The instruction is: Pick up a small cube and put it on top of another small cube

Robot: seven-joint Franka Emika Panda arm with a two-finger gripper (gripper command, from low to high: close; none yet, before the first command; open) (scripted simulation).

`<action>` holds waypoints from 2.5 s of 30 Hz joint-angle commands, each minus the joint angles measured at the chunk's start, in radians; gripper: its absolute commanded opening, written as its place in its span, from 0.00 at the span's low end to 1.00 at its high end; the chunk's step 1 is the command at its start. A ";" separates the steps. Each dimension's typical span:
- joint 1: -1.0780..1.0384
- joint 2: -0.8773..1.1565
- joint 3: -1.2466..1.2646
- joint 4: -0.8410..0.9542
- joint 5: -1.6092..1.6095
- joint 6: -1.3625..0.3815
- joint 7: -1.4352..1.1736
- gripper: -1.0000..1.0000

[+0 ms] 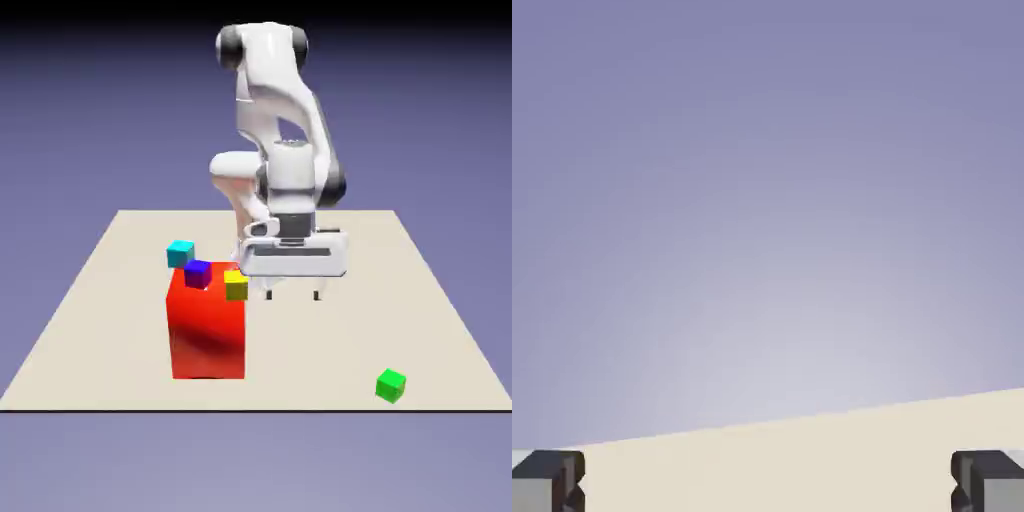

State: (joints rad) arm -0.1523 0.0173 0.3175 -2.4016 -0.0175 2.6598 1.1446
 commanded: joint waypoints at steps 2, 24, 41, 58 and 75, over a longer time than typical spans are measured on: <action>-0.023 0.073 0.039 0.050 -0.002 -0.047 0.050 0.50; -0.249 0.870 0.470 0.605 -0.026 -0.559 0.598 0.50; -0.245 0.886 0.436 0.675 -0.108 -0.668 0.564 0.00; -0.021 0.363 -0.180 0.526 -0.247 -0.982 -0.111 0.00; 0.256 -0.065 -0.718 0.269 -0.288 -1.334 -0.701 0.00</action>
State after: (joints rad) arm 0.1085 -0.0479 -0.4000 -2.1327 -0.3042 1.3257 0.4438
